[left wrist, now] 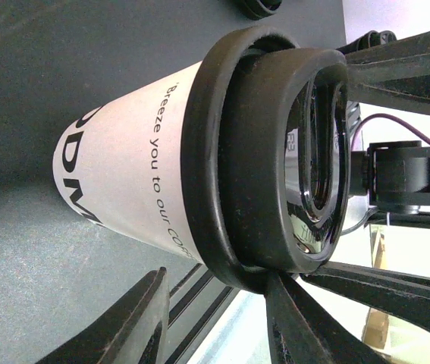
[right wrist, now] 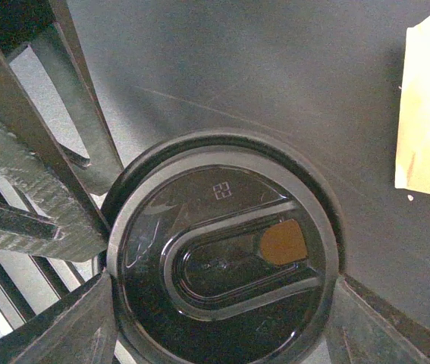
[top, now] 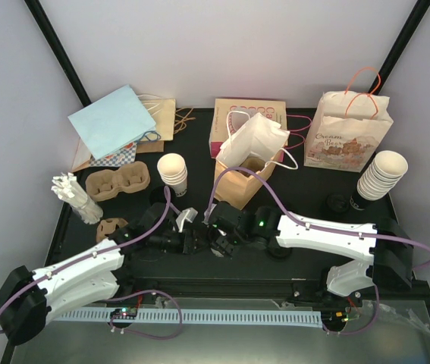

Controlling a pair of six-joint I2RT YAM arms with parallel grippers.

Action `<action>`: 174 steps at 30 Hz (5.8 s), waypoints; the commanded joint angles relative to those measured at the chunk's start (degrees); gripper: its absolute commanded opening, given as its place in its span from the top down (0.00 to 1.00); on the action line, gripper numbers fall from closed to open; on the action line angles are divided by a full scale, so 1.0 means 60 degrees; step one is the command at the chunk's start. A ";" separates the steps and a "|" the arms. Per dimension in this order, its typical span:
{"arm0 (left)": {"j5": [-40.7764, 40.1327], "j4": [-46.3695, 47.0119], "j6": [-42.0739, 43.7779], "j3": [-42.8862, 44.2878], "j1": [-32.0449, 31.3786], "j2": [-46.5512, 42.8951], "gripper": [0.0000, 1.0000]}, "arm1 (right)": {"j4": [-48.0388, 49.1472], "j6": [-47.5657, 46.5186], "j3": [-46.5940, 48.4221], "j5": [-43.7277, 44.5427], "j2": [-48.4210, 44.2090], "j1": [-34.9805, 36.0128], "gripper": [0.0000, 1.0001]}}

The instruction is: Pack the takeout coffee

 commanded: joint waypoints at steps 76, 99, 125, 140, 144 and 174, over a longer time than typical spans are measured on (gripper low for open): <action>0.1396 -0.0728 0.1354 0.1005 0.2362 0.0551 0.64 | 0.0188 -0.0007 -0.0629 -0.0331 0.0241 0.0269 0.39; 0.1931 0.0381 0.1058 0.0528 0.2347 0.0584 0.59 | 0.0180 -0.0009 -0.0622 -0.0431 0.0287 0.0267 0.39; 0.1553 0.0688 0.0667 -0.0358 0.2383 0.0073 0.65 | 0.0171 0.0000 -0.0621 -0.0519 0.0351 0.0265 0.39; 0.1496 0.0063 0.1380 -0.0099 0.2358 0.1100 0.67 | 0.0158 -0.0097 -0.0575 -0.0561 0.0344 0.0275 0.39; 0.1154 -0.0333 0.1573 0.0004 0.2347 0.1297 0.69 | 0.0173 -0.0111 -0.0562 -0.0556 0.0381 0.0301 0.39; 0.0053 -0.2223 0.1350 0.1517 0.1914 -0.1196 0.50 | -0.0378 0.0808 -0.0293 0.0634 -0.0339 0.0329 0.42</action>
